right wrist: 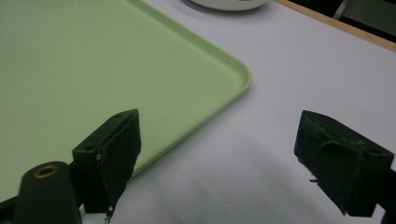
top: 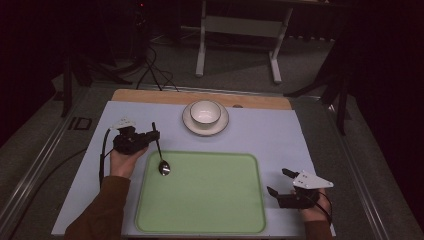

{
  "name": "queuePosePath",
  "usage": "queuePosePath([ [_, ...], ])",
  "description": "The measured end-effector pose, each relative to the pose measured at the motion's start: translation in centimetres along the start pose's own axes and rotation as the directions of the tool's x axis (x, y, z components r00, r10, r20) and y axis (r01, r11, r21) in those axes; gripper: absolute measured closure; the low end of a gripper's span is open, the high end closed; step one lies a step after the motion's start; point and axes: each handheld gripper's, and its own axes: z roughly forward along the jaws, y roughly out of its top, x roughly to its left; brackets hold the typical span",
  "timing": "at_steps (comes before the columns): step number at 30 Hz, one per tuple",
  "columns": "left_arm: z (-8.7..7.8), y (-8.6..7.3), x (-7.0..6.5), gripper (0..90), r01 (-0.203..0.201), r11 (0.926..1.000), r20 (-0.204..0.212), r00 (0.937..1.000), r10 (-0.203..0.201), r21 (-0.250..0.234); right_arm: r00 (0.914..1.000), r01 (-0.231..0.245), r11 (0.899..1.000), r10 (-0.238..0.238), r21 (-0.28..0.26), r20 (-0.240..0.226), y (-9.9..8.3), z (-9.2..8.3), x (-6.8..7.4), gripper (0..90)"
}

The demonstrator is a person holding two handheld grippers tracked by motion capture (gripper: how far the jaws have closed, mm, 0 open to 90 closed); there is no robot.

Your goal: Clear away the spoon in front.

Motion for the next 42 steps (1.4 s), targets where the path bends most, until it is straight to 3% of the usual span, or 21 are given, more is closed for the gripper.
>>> queuePosePath([
  [8,-0.2,-1.1,-0.6,81.5,-0.015,0.9993,0.006,0.9999,0.015,0.034,1.0,0.001,1.0,-0.001,0.0,0.0,0.0,0.0,0.0,14.4],
  [17,0.8,-2.2,-1.3,79.0,-0.045,0.9935,0.033,0.9986,0.042,0.105,1.0,0.001,1.0,-0.001,0.0,-0.001,0.0,0.0,0.0,14.5],
  [39,-0.1,-5.1,-2.3,75.0,-0.042,0.9815,0.071,0.9971,0.029,0.187,1.0,0.004,1.0,-0.004,0.01,0.0,0.0,0.0,0.0,14.5],
  [42,-0.1,-5.6,-2.6,75.0,-0.051,0.9767,0.077,0.9964,0.035,0.208,1.0,0.005,1.0,-0.005,0.01,0.0,0.0,0.1,0.0,14.4],
])
